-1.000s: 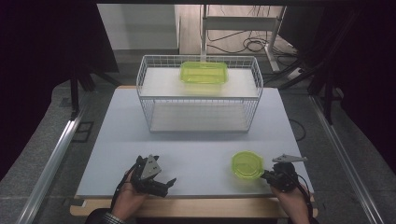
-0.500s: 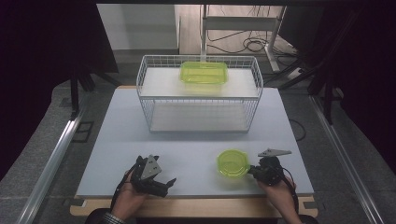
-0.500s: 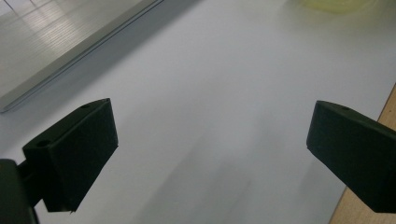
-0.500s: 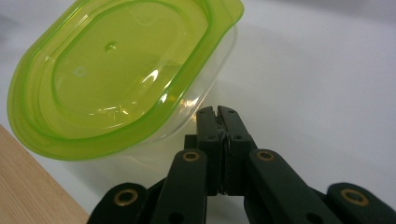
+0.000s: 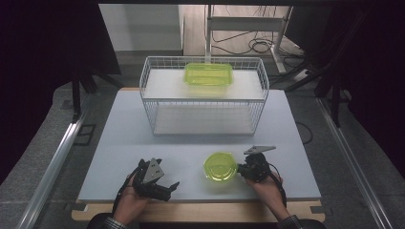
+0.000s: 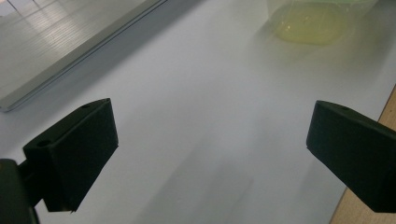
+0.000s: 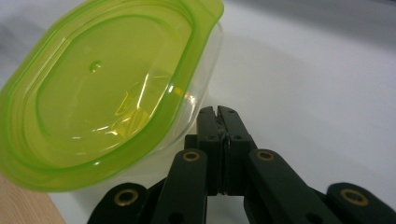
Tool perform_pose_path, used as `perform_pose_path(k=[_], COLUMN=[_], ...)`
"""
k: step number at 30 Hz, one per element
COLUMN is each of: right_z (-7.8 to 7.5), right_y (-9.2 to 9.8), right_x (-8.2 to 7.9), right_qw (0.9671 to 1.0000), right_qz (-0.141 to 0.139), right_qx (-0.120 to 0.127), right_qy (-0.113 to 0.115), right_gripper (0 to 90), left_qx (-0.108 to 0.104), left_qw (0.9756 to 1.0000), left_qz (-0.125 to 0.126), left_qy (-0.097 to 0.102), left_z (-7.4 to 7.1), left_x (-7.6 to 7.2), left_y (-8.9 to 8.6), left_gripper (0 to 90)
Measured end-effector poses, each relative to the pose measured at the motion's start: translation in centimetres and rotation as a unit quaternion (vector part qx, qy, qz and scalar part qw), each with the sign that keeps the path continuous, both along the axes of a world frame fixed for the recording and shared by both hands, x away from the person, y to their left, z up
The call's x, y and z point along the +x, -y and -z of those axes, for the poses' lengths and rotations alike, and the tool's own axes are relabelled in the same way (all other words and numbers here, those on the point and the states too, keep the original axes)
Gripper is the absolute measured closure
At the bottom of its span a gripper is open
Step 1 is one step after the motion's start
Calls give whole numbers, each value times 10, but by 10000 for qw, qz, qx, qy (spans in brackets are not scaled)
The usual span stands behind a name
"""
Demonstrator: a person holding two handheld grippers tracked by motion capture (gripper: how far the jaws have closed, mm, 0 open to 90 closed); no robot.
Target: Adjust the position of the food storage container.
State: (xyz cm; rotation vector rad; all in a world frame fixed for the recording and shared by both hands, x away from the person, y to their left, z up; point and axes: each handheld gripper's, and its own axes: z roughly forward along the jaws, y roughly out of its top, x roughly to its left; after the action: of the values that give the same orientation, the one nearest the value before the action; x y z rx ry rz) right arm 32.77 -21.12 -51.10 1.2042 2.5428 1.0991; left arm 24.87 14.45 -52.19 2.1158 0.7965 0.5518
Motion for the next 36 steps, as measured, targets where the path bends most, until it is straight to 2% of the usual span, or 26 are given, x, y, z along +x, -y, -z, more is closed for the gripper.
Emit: perform_pose_path(k=[8,15,20,24,27,29,31,36], right_z=[4,7,2,-7,-13,-17,-19,-18], right_y=[-24,-34,-23,-5,8,14,19,29], right_x=[9,15,14,9,3,1,-1,-6], right_qw=[9996,9993,9989,9982,9966,9952,9950,9951], right_qz=[-230,-354,-291,-160,-122,-108,-120,-93], right_qx=[84,55,-269,-381,-500,-546,-495,-433], right_qy=[-104,-103,244,437,645,803,859,886], right_gripper=[882,878,833,756,665,568,463,264], left_qx=[-18,6,-2,-13,-18,-26,-54,-10], left_qw=[10000,10000,10000,10000,10000,9999,9999,9999], left_qz=[-6,13,10,-18,-28,-31,-36,-58], left_qy=[-3,0,-3,-46,-93,-114,-123,-117], left_z=[0,0,-1,-2,-3,-5,-5,-5], left_x=[0,0,-1,-2,-3,-4,-4,-5], left_y=[-1,-1,-1,-2,-2,-2,-3,-2], left_gripper=[20,21,22,25,25,26,26,26])
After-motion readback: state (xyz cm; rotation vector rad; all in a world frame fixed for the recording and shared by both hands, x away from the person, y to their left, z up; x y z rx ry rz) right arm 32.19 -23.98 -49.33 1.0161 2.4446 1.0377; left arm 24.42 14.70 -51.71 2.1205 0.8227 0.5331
